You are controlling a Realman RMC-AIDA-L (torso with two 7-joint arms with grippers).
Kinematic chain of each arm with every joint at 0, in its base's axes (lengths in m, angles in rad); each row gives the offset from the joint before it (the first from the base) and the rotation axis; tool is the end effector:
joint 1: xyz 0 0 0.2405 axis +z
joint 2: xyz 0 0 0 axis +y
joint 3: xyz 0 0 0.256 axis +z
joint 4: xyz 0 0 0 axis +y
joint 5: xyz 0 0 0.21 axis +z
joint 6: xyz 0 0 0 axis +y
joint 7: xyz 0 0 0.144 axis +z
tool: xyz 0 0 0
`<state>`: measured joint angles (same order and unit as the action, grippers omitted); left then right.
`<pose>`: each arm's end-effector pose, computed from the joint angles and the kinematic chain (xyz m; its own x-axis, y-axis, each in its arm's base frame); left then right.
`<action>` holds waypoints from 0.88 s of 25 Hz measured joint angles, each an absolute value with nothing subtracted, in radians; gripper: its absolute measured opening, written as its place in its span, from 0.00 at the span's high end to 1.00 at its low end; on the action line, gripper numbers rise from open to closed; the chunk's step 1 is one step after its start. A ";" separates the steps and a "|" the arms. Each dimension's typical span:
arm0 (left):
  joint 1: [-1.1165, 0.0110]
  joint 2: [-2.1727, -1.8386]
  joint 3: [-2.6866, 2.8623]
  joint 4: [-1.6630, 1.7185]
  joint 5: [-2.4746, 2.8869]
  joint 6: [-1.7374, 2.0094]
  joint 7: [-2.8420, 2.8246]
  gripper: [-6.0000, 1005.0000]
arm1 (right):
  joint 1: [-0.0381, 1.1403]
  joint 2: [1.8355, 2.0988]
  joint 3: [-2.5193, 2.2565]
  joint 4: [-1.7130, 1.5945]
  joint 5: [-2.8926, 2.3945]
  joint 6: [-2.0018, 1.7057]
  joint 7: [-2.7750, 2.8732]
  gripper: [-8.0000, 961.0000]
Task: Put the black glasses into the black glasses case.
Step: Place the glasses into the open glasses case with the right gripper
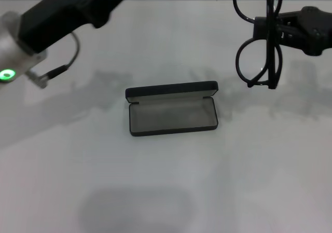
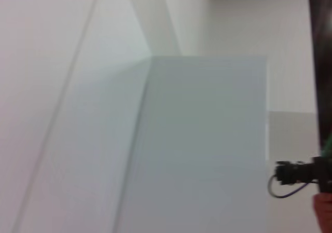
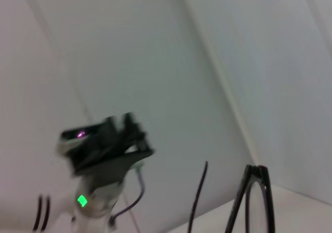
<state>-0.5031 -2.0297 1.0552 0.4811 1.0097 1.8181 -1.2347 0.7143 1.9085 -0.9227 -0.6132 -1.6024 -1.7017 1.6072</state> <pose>-0.1943 0.3191 0.0464 0.2884 0.0390 0.9567 0.3016 -0.9520 -0.0521 0.1714 0.3749 0.0562 0.7211 -0.2875 -0.6303 -0.3180 -0.9457 0.0675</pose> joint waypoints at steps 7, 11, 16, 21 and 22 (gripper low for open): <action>-0.411 -2.018 1.018 0.474 1.009 1.819 -1.237 0.84 | 0.694 1.937 -0.946 -0.851 -1.686 -1.891 1.502 0.88; -0.377 -2.015 0.950 0.450 1.013 1.795 -1.276 0.82 | 0.691 2.009 -0.960 -0.997 -1.880 -1.893 1.495 0.88; -0.348 -2.013 0.889 0.409 1.017 1.769 -1.276 0.72 | 0.702 2.022 -1.161 -1.036 -1.947 -1.777 1.503 0.88; -0.338 -2.012 0.871 0.406 1.039 1.729 -1.273 0.51 | 0.770 2.020 -1.305 -1.058 -2.028 -1.661 1.548 0.88; -0.338 -2.012 0.870 0.405 1.045 1.717 -1.273 0.48 | 0.803 2.021 -1.332 -1.054 -2.053 -1.644 1.564 0.88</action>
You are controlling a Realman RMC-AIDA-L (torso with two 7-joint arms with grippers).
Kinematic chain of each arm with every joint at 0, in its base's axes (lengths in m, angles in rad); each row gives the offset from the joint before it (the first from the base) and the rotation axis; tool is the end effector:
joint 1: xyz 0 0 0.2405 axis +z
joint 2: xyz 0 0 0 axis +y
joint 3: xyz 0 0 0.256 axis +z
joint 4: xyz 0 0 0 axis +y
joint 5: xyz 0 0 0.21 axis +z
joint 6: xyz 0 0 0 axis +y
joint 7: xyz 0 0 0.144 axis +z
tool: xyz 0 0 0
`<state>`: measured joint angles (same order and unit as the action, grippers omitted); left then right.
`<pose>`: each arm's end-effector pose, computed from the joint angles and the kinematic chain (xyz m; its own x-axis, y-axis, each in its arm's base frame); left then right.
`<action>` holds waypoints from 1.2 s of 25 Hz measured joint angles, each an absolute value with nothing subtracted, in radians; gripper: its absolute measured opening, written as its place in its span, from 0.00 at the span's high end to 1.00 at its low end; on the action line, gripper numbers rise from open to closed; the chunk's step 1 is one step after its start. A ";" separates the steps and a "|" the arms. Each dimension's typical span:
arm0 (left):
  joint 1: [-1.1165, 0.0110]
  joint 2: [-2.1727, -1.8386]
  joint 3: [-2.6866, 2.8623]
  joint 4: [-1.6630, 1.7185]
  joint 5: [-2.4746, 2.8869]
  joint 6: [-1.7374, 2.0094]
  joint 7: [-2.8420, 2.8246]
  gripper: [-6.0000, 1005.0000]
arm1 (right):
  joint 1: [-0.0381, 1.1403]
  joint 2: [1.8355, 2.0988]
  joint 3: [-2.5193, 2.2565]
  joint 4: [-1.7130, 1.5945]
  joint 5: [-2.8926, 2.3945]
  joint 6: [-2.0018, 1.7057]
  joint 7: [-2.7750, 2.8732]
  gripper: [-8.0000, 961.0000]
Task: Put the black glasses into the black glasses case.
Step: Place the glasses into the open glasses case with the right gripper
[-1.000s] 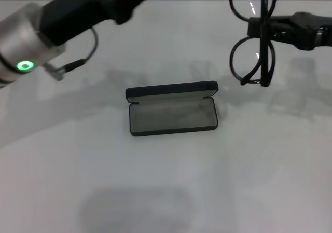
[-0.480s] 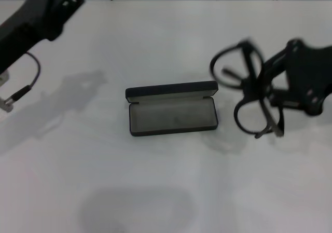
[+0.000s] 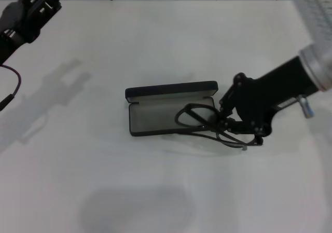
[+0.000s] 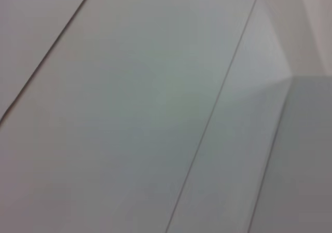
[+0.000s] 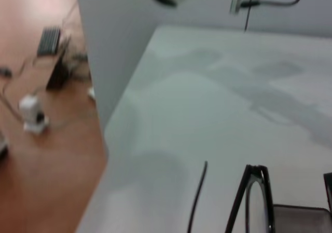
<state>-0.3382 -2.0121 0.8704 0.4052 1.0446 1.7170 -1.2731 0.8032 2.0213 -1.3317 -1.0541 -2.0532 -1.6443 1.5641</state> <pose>-0.2790 0.2960 0.0656 0.2246 0.0748 0.9716 0.6507 -0.7537 -0.0924 0.1106 0.3546 -0.0204 0.9698 0.2426 -0.0236 0.2438 -0.9644 0.1029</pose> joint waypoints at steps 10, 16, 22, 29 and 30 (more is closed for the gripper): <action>-0.348 -2.018 0.872 0.399 1.071 1.673 -1.263 0.31 | 0.972 2.026 -1.571 -1.045 -2.214 -1.504 1.676 0.87; -0.348 -2.017 0.871 0.398 1.071 1.662 -1.261 0.31 | 0.988 2.028 -1.670 -1.056 -2.256 -1.400 1.694 0.87; -0.348 -2.014 0.874 0.397 1.071 1.657 -1.261 0.31 | 0.978 2.028 -1.700 -1.056 -2.255 -1.335 1.702 0.87; -0.325 -2.001 0.869 0.408 1.078 1.672 -1.259 0.31 | 0.923 2.026 -1.618 -1.124 -2.245 -1.379 1.703 0.86; -0.322 -1.998 0.869 0.408 1.077 1.674 -1.259 0.31 | 0.910 2.025 -1.597 -1.142 -2.245 -1.389 1.702 0.86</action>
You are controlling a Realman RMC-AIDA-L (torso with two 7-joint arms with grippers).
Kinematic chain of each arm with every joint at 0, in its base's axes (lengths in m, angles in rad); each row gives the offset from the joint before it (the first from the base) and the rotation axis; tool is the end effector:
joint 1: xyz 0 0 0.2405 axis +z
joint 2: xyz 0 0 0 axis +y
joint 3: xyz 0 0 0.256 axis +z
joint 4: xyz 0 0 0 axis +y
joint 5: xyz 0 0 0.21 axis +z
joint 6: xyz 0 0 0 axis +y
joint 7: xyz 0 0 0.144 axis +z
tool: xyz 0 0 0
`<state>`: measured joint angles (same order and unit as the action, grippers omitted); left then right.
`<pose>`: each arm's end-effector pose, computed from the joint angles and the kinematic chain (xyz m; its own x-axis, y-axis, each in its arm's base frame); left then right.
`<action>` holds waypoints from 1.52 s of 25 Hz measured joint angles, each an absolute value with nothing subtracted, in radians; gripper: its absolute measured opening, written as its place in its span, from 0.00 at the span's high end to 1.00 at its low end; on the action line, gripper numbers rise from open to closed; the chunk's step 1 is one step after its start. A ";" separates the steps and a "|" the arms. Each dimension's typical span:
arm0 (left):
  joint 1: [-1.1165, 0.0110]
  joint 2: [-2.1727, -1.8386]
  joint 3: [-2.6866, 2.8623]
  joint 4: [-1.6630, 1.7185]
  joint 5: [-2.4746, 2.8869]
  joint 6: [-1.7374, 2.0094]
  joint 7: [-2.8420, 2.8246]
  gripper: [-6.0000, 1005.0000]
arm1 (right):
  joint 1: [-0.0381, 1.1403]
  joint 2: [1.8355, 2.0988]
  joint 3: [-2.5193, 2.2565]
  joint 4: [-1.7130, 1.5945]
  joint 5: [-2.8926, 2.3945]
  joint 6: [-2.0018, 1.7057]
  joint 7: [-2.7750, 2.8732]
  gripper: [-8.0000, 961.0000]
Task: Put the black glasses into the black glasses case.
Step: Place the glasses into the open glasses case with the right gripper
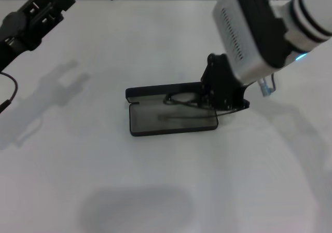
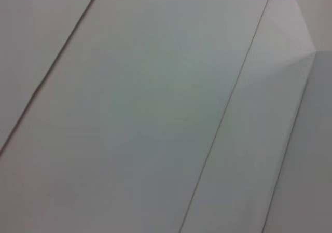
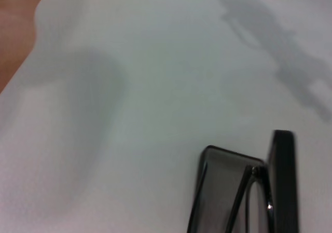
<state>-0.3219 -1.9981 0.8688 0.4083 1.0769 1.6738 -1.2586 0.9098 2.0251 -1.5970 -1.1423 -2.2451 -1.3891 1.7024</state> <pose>-0.2905 0.2953 0.0659 0.2748 0.0926 0.9570 0.6797 -0.7228 -0.1252 0.0705 0.3757 -0.0537 0.8702 0.4195 0.2583 0.4352 -0.9003 -0.0043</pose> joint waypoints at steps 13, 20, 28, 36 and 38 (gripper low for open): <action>-0.327 -1.983 0.840 0.402 1.081 1.660 -1.247 0.31 | 0.679 2.026 -1.561 -1.265 -2.149 -1.305 1.505 0.86; -0.327 -1.982 0.841 0.402 1.080 1.641 -1.247 0.31 | 0.625 2.028 -1.613 -1.259 -2.081 -1.197 1.399 0.85; -0.327 -1.982 0.841 0.402 1.078 1.638 -1.246 0.31 | 0.601 2.025 -1.750 -1.252 -2.076 -1.049 1.366 0.85; -0.330 -1.993 0.841 0.401 1.074 1.638 -1.240 0.31 | 0.620 2.026 -1.865 -1.214 -2.098 -0.908 1.378 0.85; -0.330 -1.995 0.841 0.401 1.074 1.638 -1.239 0.31 | 0.630 2.026 -1.885 -1.200 -2.102 -0.876 1.378 0.84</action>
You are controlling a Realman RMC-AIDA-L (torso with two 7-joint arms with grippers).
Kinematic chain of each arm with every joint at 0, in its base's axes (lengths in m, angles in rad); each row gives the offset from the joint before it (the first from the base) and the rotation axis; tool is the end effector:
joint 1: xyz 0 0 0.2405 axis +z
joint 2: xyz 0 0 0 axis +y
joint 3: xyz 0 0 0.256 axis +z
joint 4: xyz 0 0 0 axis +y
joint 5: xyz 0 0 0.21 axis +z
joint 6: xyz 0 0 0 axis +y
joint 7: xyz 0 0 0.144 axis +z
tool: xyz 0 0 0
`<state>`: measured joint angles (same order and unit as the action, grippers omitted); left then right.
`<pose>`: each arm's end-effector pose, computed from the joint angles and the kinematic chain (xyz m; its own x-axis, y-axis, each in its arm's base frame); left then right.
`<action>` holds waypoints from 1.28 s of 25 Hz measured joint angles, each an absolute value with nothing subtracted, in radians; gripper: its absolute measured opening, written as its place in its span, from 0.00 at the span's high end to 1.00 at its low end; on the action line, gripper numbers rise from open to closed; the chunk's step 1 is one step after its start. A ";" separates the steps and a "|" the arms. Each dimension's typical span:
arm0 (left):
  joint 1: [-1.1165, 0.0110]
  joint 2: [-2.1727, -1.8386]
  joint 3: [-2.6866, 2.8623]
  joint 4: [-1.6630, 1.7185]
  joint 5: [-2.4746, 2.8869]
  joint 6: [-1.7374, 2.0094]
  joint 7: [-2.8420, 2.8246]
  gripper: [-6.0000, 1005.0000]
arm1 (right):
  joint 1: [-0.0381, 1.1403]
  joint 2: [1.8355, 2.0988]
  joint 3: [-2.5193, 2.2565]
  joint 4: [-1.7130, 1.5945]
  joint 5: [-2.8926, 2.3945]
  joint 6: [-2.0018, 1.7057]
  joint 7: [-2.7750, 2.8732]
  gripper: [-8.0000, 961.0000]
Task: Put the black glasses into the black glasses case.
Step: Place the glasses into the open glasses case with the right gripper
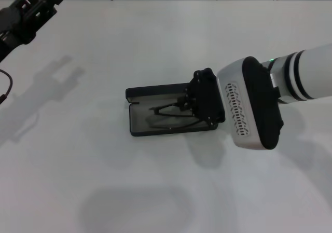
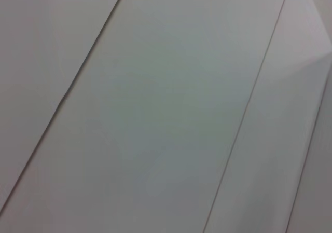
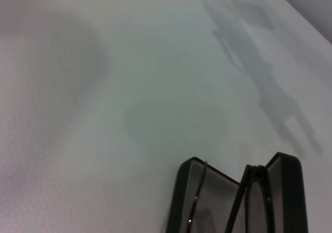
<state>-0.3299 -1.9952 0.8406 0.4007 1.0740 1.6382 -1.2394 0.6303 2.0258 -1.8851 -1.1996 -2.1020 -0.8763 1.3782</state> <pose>-0.2953 0.3014 0.0702 0.2842 0.0669 0.9564 0.7049 -0.6907 -0.1611 0.1133 0.3537 -0.0972 0.7615 0.6128 0.2113 0.6477 -0.7313 -0.2137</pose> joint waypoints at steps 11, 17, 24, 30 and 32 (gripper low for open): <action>-0.330 -1.999 0.841 0.399 1.082 1.639 -1.238 0.31 | 0.681 2.028 -1.987 -1.119 -2.103 -0.720 1.378 0.84; -0.327 -2.002 0.844 0.399 1.083 1.641 -1.239 0.31 | 0.691 2.028 -2.012 -1.103 -2.100 -0.663 1.379 0.84; -0.321 -2.008 0.847 0.399 1.083 1.644 -1.241 0.31 | 0.701 2.028 -2.021 -1.101 -2.103 -0.659 1.379 0.83; -0.320 -2.010 0.848 0.395 1.084 1.644 -1.239 0.31 | 0.722 2.027 -2.035 -1.101 -2.103 -0.665 1.370 0.79; -0.321 -2.010 0.848 0.394 1.085 1.645 -1.239 0.30 | 0.728 2.025 -2.036 -1.102 -2.103 -0.666 1.368 0.75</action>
